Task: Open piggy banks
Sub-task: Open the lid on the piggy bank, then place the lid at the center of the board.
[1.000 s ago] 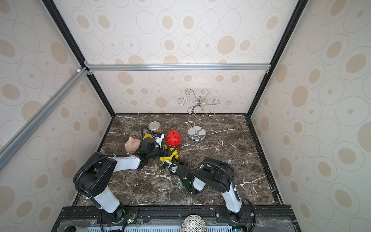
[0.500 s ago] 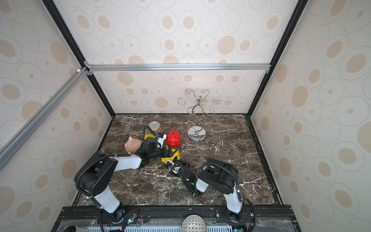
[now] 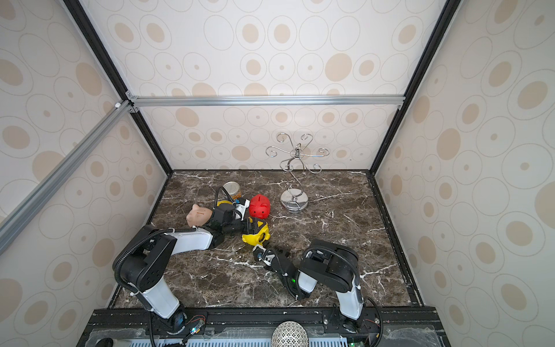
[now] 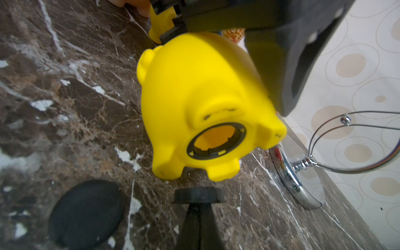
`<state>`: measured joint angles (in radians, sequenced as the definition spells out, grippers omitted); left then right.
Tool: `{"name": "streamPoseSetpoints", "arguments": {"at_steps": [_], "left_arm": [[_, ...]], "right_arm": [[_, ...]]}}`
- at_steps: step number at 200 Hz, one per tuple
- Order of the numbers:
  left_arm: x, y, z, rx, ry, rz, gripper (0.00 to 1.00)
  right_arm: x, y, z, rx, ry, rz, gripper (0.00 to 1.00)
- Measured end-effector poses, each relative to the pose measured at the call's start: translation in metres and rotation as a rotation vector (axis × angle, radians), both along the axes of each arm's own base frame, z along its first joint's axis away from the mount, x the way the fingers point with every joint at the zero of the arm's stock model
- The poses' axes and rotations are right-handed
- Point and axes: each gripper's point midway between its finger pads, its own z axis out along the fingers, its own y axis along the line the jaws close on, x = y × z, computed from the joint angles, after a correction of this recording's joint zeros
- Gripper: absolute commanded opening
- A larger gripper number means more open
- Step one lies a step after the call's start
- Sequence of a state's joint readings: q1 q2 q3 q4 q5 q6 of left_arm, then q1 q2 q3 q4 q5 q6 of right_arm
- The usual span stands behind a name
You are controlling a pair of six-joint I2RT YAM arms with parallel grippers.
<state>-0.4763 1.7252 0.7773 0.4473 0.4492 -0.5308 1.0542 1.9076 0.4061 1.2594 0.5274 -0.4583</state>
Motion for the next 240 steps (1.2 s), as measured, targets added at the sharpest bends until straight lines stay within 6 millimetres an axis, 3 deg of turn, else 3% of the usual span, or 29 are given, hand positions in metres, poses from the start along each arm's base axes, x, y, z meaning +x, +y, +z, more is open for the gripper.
{"name": "streamPoseSetpoints", "arguments": {"at_steps": [38,66,116,165,182,191,208,240], "left_arm": [[0.0,0.0,0.0,-0.002,0.001,-0.002,0.94],[-0.001,-0.001,0.001,-0.006,0.003,-0.002,0.94],[-0.005,0.0,0.001,-0.032,0.013,0.004,0.95],[-0.016,0.002,-0.001,-0.052,0.038,0.001,0.97],[-0.021,0.003,-0.001,-0.054,0.044,0.002,0.97],[-0.022,0.004,-0.001,-0.056,0.047,0.004,0.97],[-0.024,0.004,-0.001,-0.059,0.052,0.007,0.97],[-0.027,0.004,-0.001,-0.058,0.059,0.006,0.99]], "right_arm": [[-0.007,-0.01,0.023,0.088,0.045,-0.031,0.0],[-0.019,-0.011,0.03,0.131,0.158,-0.036,0.0],[-0.049,-0.025,0.015,0.167,0.438,-0.078,0.01],[-0.073,-0.037,-0.008,0.139,0.636,-0.12,0.09],[-0.074,-0.039,-0.012,0.121,0.657,-0.139,0.11],[-0.073,-0.039,-0.011,0.118,0.656,-0.143,0.19],[-0.071,-0.038,-0.007,0.116,0.644,-0.148,0.14],[-0.065,-0.034,0.007,0.125,0.617,-0.15,0.25]]}}
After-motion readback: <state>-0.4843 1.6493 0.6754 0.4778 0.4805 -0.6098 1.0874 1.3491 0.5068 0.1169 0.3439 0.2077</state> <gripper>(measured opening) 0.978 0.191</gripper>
